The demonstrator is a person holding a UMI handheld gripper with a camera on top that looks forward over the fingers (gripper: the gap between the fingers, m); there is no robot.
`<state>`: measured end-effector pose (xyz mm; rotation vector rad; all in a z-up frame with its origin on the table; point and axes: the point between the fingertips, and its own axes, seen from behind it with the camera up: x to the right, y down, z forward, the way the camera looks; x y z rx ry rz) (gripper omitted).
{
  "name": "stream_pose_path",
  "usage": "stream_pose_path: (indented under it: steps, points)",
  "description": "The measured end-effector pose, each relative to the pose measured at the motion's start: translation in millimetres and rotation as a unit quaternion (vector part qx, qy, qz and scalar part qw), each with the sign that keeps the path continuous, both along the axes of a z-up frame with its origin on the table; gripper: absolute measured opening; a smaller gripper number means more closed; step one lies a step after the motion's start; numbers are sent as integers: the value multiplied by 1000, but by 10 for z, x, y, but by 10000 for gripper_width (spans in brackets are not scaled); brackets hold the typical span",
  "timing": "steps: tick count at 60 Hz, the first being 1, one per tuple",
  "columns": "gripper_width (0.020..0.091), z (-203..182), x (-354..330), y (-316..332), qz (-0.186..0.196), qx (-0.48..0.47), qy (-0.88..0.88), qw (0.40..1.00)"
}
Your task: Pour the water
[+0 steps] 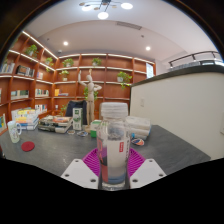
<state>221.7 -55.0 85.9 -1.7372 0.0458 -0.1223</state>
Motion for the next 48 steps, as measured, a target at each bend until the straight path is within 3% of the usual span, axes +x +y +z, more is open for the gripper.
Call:
stream_pose_path:
  steps: [11,25,39,48]
  points:
    - [338,142,-413,79,36,-7,-75,996]
    - [337,417,-1671,382,107,3,-263,959]
    - [336,629,-3061,653,174,53,-513,839]
    - [334,736,-3661,806,170,80,-654,733]
